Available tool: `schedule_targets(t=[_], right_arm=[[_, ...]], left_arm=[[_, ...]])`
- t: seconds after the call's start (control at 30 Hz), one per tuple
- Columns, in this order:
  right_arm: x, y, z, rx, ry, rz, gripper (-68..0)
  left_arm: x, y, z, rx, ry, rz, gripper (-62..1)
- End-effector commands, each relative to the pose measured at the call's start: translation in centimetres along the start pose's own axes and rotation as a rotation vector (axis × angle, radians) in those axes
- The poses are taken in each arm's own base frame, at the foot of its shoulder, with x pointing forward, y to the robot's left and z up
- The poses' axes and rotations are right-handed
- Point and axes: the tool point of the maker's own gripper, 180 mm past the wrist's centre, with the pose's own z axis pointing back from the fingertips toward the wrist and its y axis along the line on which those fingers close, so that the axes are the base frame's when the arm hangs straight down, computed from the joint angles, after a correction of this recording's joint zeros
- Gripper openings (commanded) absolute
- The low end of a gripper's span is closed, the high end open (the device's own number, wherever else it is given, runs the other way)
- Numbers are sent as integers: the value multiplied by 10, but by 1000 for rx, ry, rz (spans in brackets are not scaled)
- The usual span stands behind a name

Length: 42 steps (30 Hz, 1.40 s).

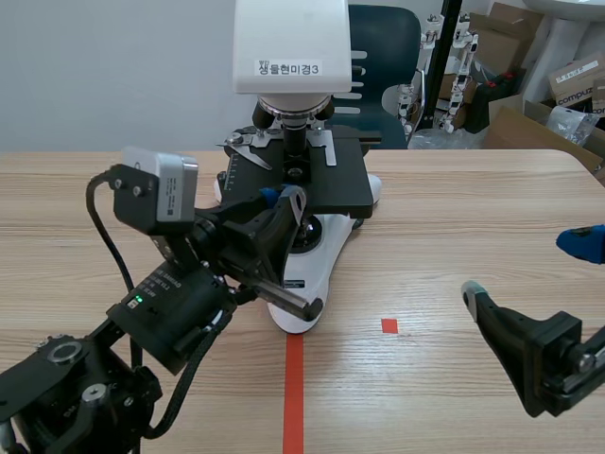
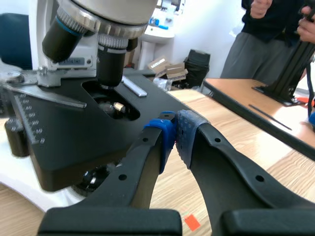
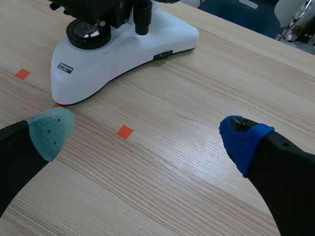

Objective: Point at the objective lens

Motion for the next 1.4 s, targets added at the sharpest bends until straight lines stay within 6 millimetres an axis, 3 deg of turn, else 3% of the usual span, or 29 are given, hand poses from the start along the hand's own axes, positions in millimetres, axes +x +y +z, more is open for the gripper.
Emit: schedule_targets(t=[0.0, 1.37], right_arm=[[9, -2, -1, 4, -25, 18, 4], [9, -2, -1, 4, -25, 18, 4]], left_arm=[[13, -2, -6, 0, -47, 5, -584], [15, 7, -10, 71, -56, -74, -584]])
